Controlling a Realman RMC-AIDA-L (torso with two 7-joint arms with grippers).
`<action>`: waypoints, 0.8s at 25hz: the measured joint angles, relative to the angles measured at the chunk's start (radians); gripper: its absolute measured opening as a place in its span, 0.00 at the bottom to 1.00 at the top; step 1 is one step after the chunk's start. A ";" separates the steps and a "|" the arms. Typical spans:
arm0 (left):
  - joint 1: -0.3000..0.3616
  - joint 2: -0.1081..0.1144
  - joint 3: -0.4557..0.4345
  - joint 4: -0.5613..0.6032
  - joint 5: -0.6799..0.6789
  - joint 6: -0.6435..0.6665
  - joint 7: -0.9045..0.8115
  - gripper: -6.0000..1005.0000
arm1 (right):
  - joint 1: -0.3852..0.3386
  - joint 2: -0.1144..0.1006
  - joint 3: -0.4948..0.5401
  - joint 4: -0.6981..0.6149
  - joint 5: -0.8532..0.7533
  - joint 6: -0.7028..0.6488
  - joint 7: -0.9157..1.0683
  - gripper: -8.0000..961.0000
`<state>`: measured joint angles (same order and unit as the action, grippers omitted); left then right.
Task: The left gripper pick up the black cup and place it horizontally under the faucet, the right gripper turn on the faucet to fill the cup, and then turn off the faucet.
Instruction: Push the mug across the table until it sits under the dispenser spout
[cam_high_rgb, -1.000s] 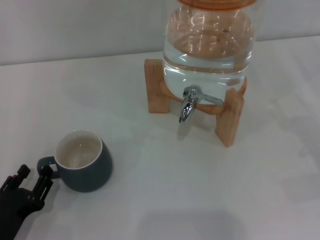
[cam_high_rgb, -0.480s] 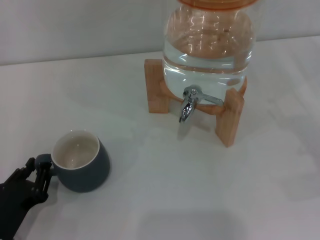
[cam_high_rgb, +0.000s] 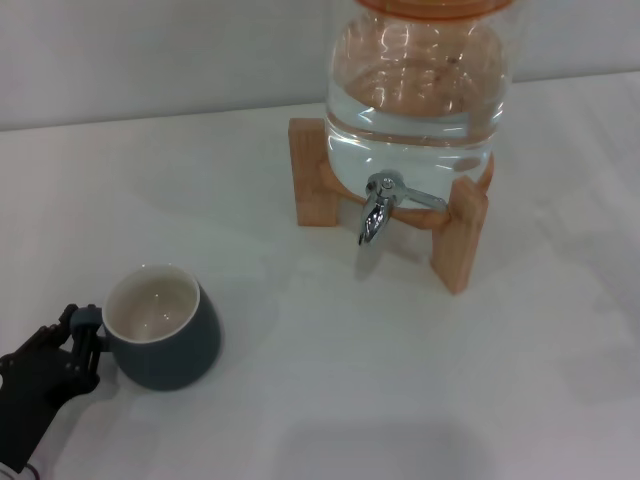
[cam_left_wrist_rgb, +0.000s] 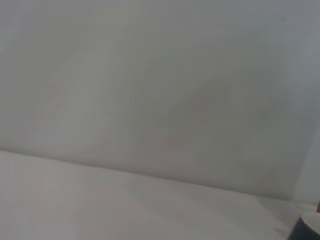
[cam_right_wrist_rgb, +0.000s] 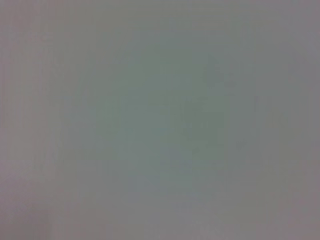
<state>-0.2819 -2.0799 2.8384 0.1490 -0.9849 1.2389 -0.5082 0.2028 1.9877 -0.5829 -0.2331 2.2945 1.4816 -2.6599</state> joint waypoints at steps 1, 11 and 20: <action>-0.002 0.000 0.000 -0.002 0.000 0.000 0.000 0.26 | 0.000 0.001 0.000 0.000 0.000 0.000 0.000 0.75; -0.012 0.000 0.001 -0.002 0.003 0.008 0.000 0.19 | 0.002 0.004 0.000 0.000 -0.002 0.002 0.000 0.75; -0.109 0.002 0.001 -0.005 0.041 0.003 -0.015 0.19 | 0.012 0.011 -0.009 0.000 -0.005 0.002 0.000 0.75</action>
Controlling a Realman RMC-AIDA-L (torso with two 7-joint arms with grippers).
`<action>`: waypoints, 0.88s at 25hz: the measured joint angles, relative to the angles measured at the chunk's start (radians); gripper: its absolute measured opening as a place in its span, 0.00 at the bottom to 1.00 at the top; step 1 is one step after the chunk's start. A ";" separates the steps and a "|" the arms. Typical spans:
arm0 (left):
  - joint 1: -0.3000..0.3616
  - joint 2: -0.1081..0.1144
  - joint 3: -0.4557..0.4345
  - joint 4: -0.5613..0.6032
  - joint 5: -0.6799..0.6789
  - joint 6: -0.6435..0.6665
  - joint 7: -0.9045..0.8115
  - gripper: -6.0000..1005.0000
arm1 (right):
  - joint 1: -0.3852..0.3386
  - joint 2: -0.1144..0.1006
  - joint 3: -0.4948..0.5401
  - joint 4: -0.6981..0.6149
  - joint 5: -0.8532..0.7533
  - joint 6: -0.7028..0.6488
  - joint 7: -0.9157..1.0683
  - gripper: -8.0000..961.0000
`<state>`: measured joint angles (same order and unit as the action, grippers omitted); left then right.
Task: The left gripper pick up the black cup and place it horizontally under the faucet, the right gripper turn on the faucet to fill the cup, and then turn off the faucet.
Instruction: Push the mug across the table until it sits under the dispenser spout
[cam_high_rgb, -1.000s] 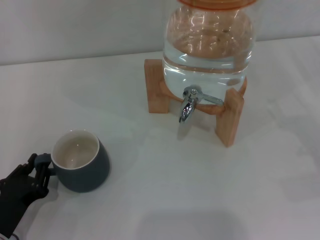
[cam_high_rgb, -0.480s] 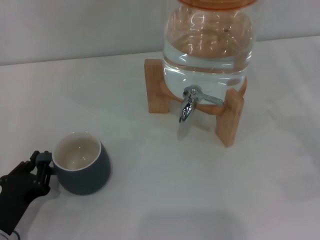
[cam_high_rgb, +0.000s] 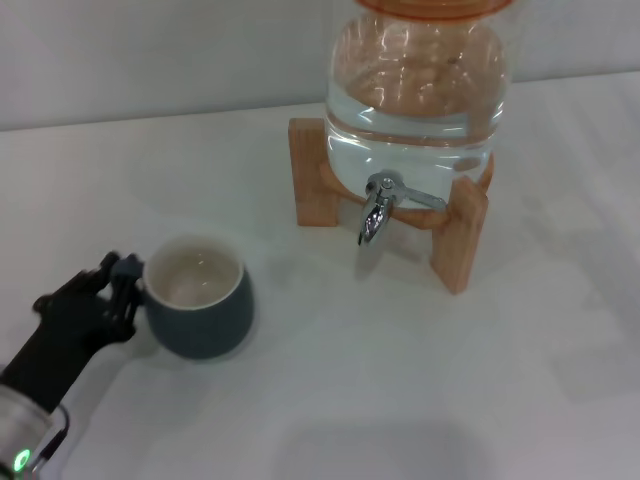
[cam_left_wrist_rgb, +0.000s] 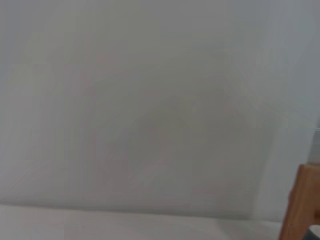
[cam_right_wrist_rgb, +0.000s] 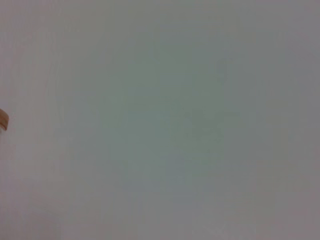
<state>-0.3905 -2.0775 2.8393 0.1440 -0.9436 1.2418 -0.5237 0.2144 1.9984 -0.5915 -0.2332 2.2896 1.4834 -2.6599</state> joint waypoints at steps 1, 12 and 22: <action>-0.016 0.000 0.000 0.000 0.007 -0.004 -0.007 0.19 | 0.002 0.000 -0.001 0.000 -0.001 0.000 0.000 0.75; -0.153 -0.007 0.000 0.057 0.078 -0.159 -0.035 0.19 | 0.008 0.003 -0.007 0.002 -0.003 0.016 0.004 0.75; -0.213 -0.009 0.001 0.113 0.079 -0.283 -0.031 0.19 | 0.009 0.003 -0.017 0.009 -0.002 0.028 0.005 0.75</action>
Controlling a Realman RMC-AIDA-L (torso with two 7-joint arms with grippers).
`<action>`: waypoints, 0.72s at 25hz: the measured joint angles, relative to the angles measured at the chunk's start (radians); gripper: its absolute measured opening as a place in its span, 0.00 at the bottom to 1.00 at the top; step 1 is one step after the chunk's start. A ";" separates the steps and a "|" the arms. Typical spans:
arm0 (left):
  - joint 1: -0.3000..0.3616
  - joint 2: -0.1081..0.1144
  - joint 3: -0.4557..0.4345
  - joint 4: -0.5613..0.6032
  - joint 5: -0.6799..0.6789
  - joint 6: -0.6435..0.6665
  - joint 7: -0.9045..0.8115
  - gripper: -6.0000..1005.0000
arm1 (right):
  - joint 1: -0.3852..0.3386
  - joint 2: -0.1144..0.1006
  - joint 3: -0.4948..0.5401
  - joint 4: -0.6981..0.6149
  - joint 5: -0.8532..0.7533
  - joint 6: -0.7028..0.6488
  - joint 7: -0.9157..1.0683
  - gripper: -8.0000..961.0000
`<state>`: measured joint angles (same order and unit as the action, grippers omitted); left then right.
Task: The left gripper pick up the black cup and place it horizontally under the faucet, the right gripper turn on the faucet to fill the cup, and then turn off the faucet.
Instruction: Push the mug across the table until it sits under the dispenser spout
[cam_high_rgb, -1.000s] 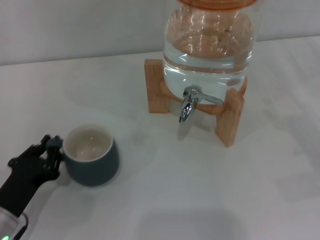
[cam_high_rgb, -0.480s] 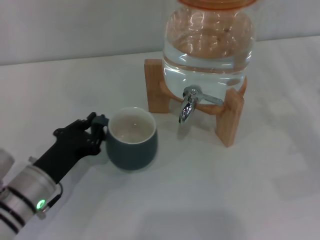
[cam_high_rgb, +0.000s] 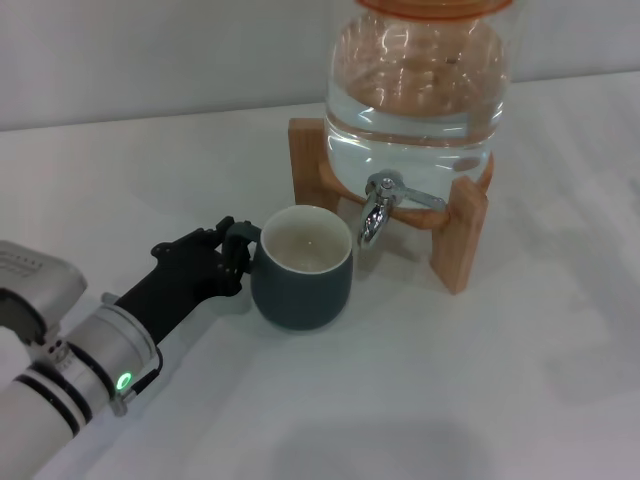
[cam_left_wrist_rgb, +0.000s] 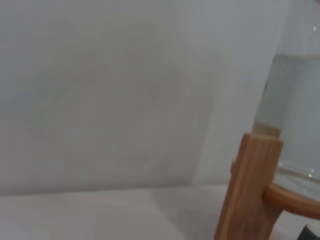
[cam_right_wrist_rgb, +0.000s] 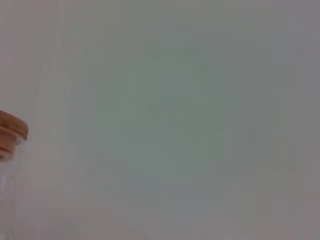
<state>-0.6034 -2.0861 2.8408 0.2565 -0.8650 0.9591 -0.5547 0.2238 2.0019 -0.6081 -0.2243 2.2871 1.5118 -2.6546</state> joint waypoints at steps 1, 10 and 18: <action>-0.003 0.000 0.000 0.004 0.000 -0.010 0.001 0.19 | 0.000 0.000 0.000 0.000 0.000 0.002 0.000 0.75; -0.032 -0.002 0.001 0.026 0.030 -0.042 0.008 0.19 | 0.000 0.002 -0.006 0.003 0.000 0.007 0.002 0.75; -0.073 -0.003 0.000 0.047 0.053 -0.100 0.008 0.19 | 0.000 0.003 -0.016 0.003 0.000 0.007 0.002 0.75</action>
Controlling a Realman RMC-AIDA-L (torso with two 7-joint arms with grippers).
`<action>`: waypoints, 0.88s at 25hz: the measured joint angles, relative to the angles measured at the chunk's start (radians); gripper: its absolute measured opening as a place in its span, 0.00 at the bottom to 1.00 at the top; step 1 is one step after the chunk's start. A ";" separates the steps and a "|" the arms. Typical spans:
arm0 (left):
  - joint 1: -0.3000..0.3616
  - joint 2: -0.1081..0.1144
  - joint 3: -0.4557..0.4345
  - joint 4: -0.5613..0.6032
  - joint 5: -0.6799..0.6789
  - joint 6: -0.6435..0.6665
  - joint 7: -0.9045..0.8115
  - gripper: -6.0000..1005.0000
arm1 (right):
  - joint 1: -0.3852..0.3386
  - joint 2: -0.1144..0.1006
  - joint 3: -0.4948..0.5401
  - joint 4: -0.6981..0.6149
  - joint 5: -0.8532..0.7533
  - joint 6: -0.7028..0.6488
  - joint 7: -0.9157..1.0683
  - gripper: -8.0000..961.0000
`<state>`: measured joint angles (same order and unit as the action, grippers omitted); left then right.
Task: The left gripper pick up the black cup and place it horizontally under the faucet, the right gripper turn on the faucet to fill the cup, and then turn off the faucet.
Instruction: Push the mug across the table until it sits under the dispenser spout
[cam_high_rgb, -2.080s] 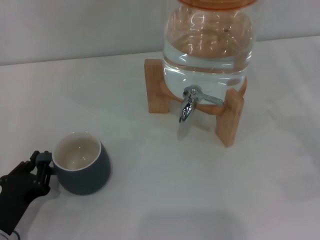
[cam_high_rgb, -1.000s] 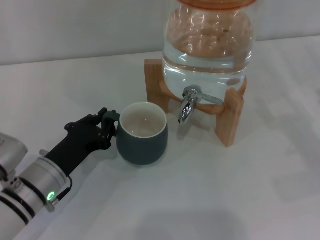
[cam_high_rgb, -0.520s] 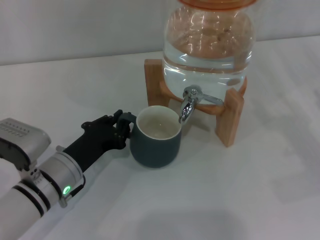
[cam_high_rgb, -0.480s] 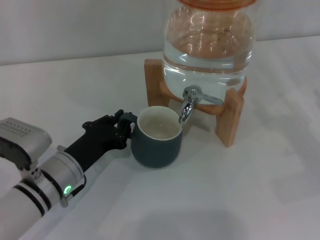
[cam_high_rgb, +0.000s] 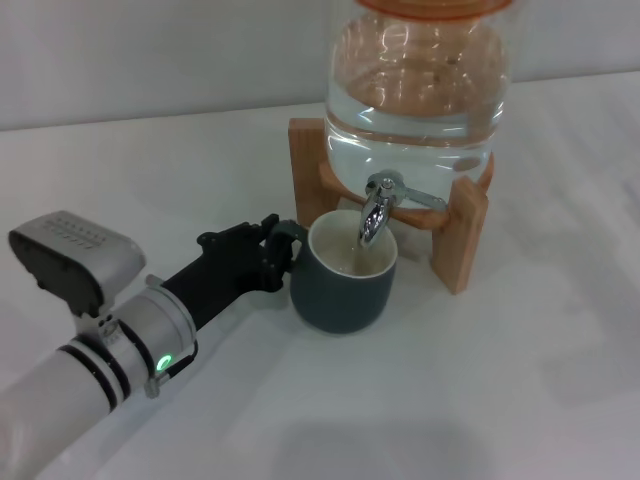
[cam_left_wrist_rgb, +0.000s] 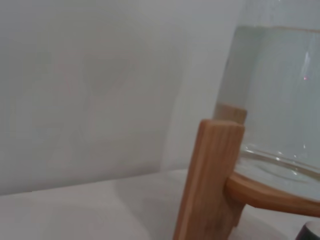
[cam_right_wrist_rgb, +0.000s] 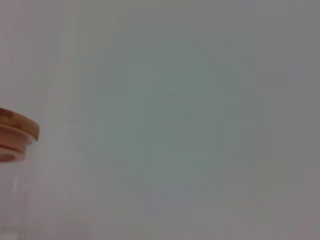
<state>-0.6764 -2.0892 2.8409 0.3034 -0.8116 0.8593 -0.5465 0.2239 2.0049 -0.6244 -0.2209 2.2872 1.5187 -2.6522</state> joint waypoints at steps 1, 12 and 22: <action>-0.005 0.000 0.000 0.003 0.005 -0.009 0.000 0.19 | 0.000 0.000 0.000 0.000 0.000 0.000 0.000 0.75; -0.033 0.000 -0.003 0.011 0.050 -0.025 -0.003 0.19 | 0.000 0.000 0.000 0.000 0.000 0.000 0.000 0.75; -0.029 0.000 0.000 0.014 0.052 -0.045 -0.006 0.19 | 0.000 0.000 0.000 0.001 0.000 0.000 0.000 0.75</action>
<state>-0.7058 -2.0893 2.8410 0.3176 -0.7597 0.8145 -0.5524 0.2238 2.0049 -0.6243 -0.2194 2.2871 1.5186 -2.6522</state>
